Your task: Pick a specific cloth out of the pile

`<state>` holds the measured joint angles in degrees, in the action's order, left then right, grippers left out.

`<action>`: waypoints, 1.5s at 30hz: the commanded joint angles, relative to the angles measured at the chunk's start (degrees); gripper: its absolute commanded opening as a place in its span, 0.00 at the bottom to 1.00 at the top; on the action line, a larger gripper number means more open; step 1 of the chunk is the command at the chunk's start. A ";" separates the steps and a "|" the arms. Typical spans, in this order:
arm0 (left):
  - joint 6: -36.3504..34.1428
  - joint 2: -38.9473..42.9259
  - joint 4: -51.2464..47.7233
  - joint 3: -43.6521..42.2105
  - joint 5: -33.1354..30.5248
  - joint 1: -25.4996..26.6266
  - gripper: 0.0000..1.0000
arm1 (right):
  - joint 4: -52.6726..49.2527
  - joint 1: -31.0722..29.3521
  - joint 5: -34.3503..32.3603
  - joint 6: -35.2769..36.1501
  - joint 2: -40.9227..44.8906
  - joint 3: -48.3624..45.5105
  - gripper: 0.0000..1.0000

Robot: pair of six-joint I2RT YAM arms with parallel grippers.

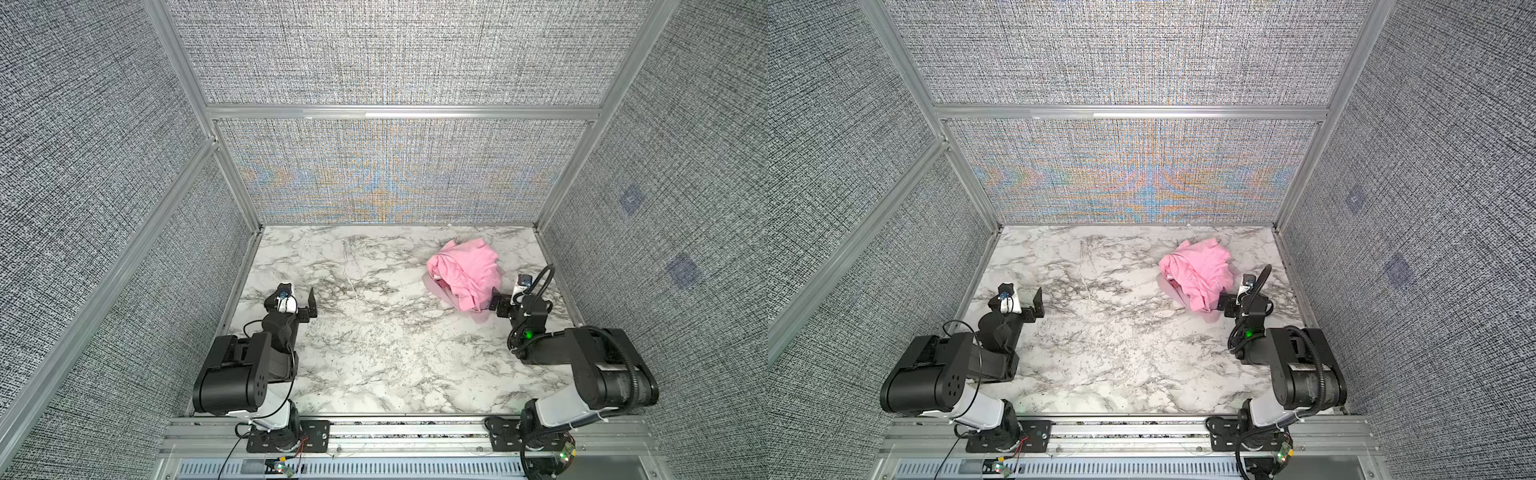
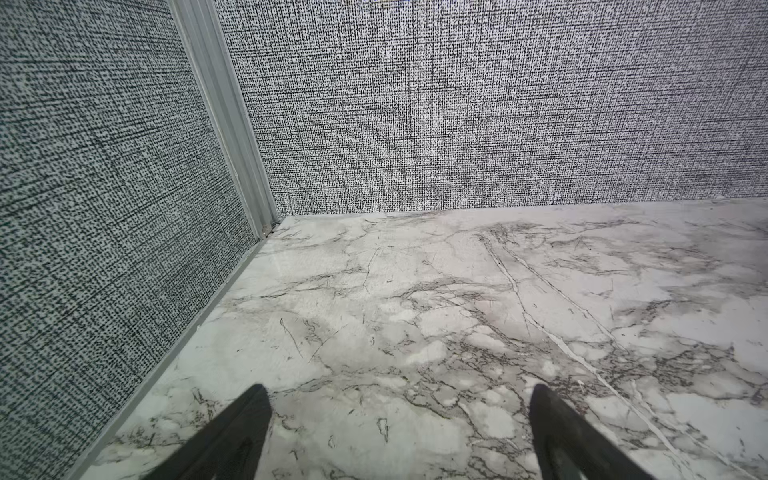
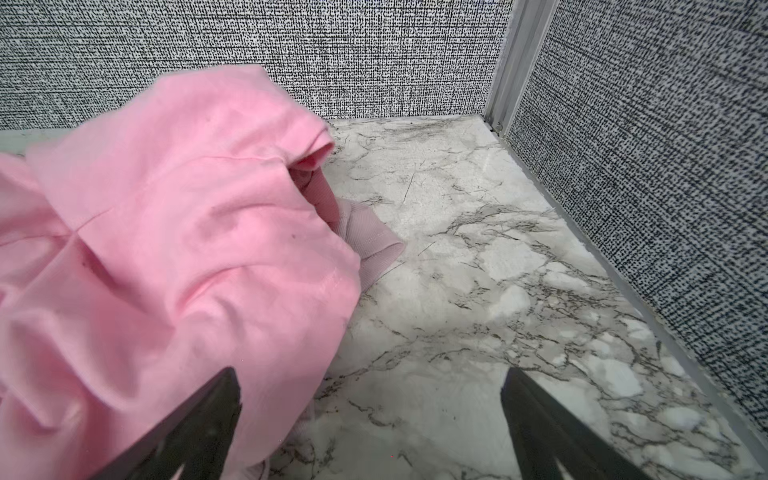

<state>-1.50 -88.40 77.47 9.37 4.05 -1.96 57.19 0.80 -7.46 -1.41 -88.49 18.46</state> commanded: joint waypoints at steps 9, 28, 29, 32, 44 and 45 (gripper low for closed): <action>0.09 -0.04 1.45 -0.09 -0.06 -0.02 0.99 | 1.51 -0.03 -0.09 -0.24 -0.01 -0.04 0.99; 0.09 -0.02 1.30 0.09 0.06 0.02 0.99 | 1.26 0.08 0.13 -0.27 0.04 0.17 0.99; 0.09 -0.02 1.33 0.00 0.03 0.02 0.99 | 1.26 0.08 0.08 -0.28 0.02 0.13 0.99; 0.04 0.05 1.37 -0.01 -0.05 0.02 0.97 | 1.26 0.08 0.08 -0.27 0.00 0.13 0.99; 1.36 7.60 -5.60 0.21 -5.18 0.02 0.80 | -2.84 -1.30 -3.51 0.64 5.03 0.49 0.99; 1.50 11.95 -9.69 0.49 -5.93 0.02 0.78 | -8.28 -2.27 -4.93 1.41 8.53 2.19 0.98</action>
<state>-1.08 -82.13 73.41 9.39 1.96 -1.91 54.33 -0.05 -9.10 -1.37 -84.84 18.55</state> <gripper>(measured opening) 0.789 0.982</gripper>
